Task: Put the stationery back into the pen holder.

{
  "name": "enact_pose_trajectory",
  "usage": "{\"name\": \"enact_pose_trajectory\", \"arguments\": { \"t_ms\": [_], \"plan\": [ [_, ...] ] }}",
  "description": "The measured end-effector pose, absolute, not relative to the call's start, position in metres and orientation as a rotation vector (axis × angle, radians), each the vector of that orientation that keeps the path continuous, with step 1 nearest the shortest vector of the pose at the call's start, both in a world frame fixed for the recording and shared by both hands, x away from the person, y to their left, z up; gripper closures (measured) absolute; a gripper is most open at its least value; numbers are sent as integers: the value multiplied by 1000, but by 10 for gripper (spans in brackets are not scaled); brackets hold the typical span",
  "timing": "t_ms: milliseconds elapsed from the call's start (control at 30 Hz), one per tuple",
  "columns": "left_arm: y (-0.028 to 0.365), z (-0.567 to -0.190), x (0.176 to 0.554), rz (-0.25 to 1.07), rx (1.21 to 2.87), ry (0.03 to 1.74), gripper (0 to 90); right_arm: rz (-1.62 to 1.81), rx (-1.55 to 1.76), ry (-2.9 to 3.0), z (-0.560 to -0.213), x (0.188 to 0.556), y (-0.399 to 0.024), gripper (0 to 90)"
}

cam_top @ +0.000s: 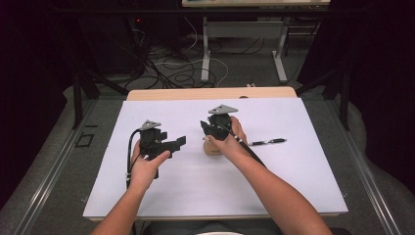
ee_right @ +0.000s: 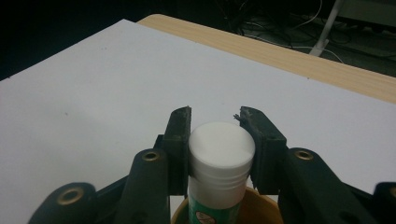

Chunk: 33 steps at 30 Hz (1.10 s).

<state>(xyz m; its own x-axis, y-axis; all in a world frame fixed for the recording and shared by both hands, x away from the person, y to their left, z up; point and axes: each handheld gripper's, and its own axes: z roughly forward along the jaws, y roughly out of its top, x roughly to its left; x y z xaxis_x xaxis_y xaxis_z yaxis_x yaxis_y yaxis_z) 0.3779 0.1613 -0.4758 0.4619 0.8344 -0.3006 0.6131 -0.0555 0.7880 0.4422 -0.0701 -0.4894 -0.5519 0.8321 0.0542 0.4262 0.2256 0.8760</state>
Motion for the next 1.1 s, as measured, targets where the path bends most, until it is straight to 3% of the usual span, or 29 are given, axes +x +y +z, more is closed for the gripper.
{"name": "enact_pose_trajectory", "arguments": {
  "t_ms": [167,233,567,933,1100],
  "plan": [
    [162,-476,378,291,1752,1242,169,1267,1143,2085,-490,442,-70,644],
    [162,-476,378,290,1754,1241,169,1282,1137,2076,-488,442,-70,589],
    [163,-476,379,296,1760,1241,169,1376,1153,2059,-471,438,-77,499],
    [165,-476,379,296,1752,1252,169,1467,1160,2041,-452,435,-106,344],
    [166,-477,380,298,1752,1253,169,1438,1138,2023,-446,436,-126,320]
  ]
}}
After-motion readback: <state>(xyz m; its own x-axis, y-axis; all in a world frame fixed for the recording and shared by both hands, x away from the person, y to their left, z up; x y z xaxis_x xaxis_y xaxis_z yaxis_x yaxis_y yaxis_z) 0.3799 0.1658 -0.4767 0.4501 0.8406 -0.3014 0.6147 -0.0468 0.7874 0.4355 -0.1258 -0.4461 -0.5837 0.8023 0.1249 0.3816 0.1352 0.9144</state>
